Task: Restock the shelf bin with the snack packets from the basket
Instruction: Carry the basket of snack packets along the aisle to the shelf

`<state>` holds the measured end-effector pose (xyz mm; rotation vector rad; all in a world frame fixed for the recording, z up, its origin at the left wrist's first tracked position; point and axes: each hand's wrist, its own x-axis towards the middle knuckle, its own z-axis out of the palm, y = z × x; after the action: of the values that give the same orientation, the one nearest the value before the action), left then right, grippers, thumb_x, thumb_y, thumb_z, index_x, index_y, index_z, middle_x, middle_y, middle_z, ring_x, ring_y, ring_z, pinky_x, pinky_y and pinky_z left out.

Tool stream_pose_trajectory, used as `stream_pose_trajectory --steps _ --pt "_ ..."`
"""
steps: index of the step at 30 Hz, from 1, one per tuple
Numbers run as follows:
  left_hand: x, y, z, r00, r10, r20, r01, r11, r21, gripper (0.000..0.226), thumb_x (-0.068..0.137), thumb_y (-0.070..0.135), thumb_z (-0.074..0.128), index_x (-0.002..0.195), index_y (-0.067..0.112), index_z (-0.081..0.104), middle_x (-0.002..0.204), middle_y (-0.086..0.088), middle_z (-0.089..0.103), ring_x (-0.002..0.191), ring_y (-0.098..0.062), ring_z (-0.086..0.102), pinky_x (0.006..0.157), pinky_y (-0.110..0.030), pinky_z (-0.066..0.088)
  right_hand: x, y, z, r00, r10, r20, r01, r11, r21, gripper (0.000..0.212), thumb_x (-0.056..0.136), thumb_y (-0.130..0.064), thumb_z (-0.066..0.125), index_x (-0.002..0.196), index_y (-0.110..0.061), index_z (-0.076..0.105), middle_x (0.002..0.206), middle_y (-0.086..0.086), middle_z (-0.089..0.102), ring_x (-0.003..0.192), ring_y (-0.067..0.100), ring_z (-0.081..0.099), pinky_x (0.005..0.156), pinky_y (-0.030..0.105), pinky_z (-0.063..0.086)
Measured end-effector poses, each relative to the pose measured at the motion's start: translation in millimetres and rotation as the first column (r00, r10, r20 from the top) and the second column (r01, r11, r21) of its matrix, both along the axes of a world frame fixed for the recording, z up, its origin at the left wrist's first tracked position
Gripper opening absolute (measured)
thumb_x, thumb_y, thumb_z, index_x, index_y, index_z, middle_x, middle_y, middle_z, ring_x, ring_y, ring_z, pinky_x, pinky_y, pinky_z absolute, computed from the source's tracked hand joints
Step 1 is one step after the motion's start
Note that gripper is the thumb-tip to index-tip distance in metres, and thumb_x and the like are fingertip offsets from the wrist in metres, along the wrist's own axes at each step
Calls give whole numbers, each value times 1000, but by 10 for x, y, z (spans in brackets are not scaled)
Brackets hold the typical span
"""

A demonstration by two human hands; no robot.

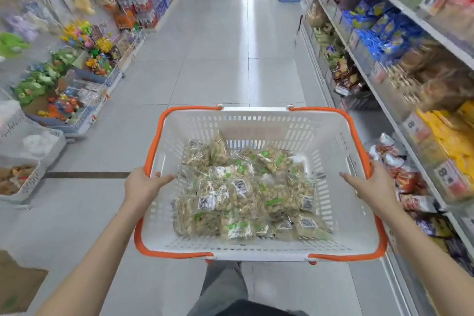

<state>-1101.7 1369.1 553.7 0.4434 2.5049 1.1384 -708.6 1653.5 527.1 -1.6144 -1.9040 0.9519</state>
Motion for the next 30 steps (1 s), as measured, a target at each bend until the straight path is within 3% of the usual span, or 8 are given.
stream_pose_trajectory --steps 6,10,14,20,23,25,30 --pt "-1029 1361 -34 997 -75 26 75 997 -7 38 66 30 84 80 -1 64 68 -6 63 59 -24 59 57 -37 52 -830 1054 55 997 -79 -3 79 997 -17 39 71 -38 79 90 -17 53 77 7 65 61 26 63 52 34 50" --pt "-1549 2336 47 988 -154 27 154 988 -11 36 66 29 84 71 6 56 62 -2 56 54 -23 52 55 -35 47 -1198 1726 59 986 -165 1 164 986 -33 44 73 -34 79 99 -10 52 86 10 65 71 32 63 61 43 54" --pt "-1869 3296 134 975 -222 -3 222 975 -19 32 67 29 84 74 8 60 69 -1 61 61 -22 59 61 -39 52 -1412 2407 75 974 -228 12 228 973 -32 51 75 -33 79 108 -8 51 93 12 64 78 35 63 68 48 55" --pt "-2057 4570 13 955 -297 -15 297 955 7 34 64 30 83 68 5 59 59 -4 52 54 -21 50 55 -36 45 -1480 3458 -57 965 -262 -31 260 964 -62 52 74 -35 79 107 -7 51 86 4 59 73 24 61 53 34 51" --pt "-2075 5190 73 950 -311 -23 310 950 -41 34 66 31 83 67 11 56 58 -2 53 54 -23 51 55 -33 43 -1405 3860 -148 947 -317 -48 311 945 -102 51 74 -38 78 108 -14 50 90 3 62 78 26 63 62 42 55" --pt "-2068 5598 149 942 -335 -29 333 941 -61 34 67 31 83 70 10 57 59 -2 54 55 -23 52 54 -31 42 -1355 4083 -216 938 -343 -53 336 935 -116 49 74 -40 77 108 -17 51 93 8 66 76 30 65 62 39 52" --pt "-1976 6403 299 911 -408 -63 400 909 -118 36 68 30 83 75 4 60 62 -7 56 56 -24 54 56 -33 43 -1223 4476 -241 897 -440 -42 428 888 -170 54 76 -39 77 114 -13 49 96 9 64 78 31 63 66 45 54"
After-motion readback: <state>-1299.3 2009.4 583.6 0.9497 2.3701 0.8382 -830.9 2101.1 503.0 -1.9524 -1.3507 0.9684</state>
